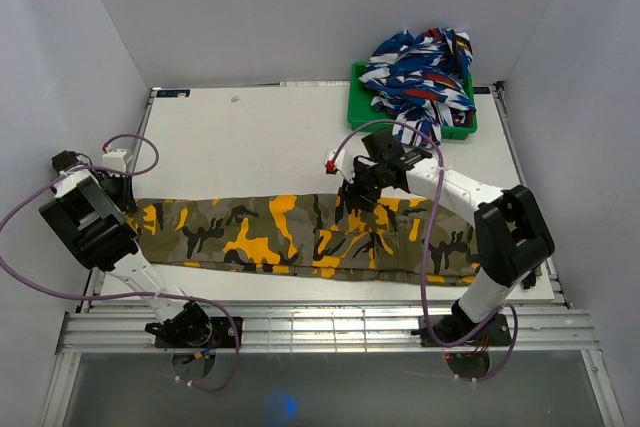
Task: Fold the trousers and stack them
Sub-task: Fold the trousers
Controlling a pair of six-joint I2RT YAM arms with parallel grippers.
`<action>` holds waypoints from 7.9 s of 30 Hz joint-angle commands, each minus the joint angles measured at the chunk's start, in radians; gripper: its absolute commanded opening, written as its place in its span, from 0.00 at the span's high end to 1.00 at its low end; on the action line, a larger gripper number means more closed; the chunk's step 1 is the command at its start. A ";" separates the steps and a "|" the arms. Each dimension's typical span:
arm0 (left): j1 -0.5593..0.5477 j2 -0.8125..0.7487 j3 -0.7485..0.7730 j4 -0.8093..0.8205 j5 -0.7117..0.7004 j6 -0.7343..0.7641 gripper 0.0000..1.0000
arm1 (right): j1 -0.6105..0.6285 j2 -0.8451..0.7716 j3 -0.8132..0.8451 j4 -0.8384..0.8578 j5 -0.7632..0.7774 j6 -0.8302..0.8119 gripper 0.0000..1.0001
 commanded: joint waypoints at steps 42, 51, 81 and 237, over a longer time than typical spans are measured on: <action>0.003 -0.194 -0.015 -0.007 0.256 0.004 0.02 | 0.000 -0.255 -0.062 -0.484 -0.125 -0.145 0.39; -0.056 -0.477 -0.237 -0.416 0.645 0.220 0.02 | 0.046 -0.405 -0.334 -0.335 -0.024 -0.032 0.45; -0.616 -0.925 -0.840 0.123 0.164 0.288 0.02 | 0.087 -0.390 -0.420 -0.265 0.005 -0.076 0.92; 0.131 -0.227 -0.276 0.180 -0.227 0.136 0.02 | -1.402 -0.043 -0.044 -0.531 0.090 -0.165 0.92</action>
